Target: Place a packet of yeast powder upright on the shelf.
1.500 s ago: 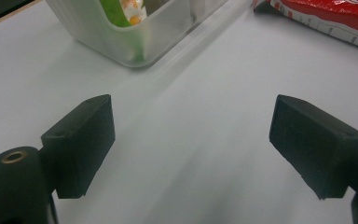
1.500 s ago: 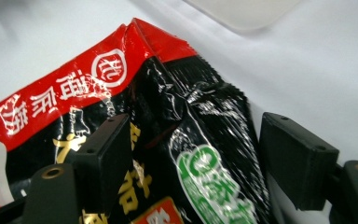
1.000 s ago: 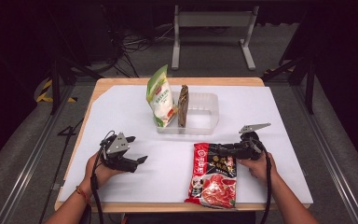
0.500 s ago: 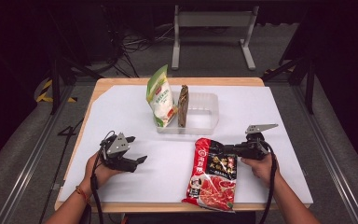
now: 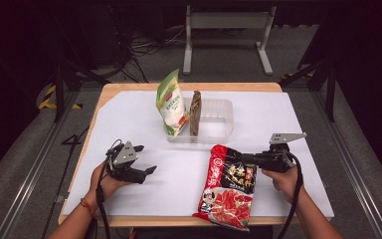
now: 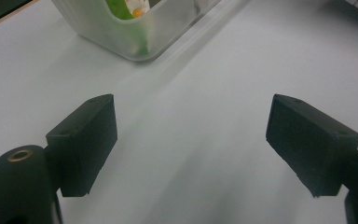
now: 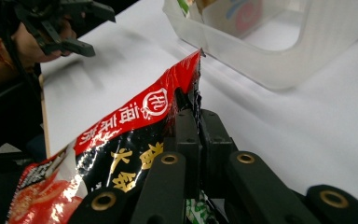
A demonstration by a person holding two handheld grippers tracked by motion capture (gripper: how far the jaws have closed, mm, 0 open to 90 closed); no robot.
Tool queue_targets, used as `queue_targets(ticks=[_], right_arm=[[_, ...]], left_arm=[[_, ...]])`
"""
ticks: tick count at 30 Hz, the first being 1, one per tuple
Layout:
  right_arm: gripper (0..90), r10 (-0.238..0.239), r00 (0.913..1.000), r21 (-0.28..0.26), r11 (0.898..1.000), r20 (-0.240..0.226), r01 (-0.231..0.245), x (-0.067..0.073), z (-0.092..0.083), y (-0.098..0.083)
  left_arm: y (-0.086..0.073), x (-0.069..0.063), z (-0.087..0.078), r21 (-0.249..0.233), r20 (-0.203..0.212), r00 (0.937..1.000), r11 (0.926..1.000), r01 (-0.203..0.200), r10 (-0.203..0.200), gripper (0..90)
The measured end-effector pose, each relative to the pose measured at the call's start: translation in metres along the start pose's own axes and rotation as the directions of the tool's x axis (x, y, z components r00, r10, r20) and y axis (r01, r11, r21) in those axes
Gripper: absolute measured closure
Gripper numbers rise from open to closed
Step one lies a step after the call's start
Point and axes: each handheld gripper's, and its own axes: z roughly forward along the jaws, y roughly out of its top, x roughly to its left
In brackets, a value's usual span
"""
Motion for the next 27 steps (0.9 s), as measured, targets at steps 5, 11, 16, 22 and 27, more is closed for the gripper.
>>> queue_targets(ticks=[5, 11, 16, 22, 27], right_arm=[[88.4, -0.036, 0.9993, -0.040, 0.999, -0.012, 0.035, 0.014, -0.006, 0.009], [88.8, -0.075, 0.9965, -0.084, 0.994, -0.039, 0.071, 0.029, -0.015, 0.019], [89.0, -0.096, 0.9939, -0.100, 0.991, -0.054, 0.090, 0.039, -0.021, 0.027], [89.2, -0.146, 0.9885, -0.116, 0.983, -0.041, 0.140, 0.056, -0.029, 0.040], [89.3, -0.180, 0.9834, -0.118, 0.977, -0.026, 0.175, 0.064, -0.033, 0.046]], left_arm=[[0.000, 0.000, -0.001, -0.004, 0.001, 1.0000, 1.0000, 0.004, -0.004, 17.4], [0.000, 0.001, -0.002, -0.015, 0.004, 0.9999, 0.9998, 0.015, -0.015, 17.5], [0.000, 0.001, -0.001, -0.014, 0.005, 0.9999, 0.9998, 0.014, -0.014, 17.4], [-0.001, 0.002, -0.002, -0.023, 0.005, 0.9998, 0.9996, 0.019, -0.019, 17.3], [-0.001, 0.002, -0.002, -0.023, 0.004, 0.9998, 0.9995, 0.020, -0.020, 17.3]])
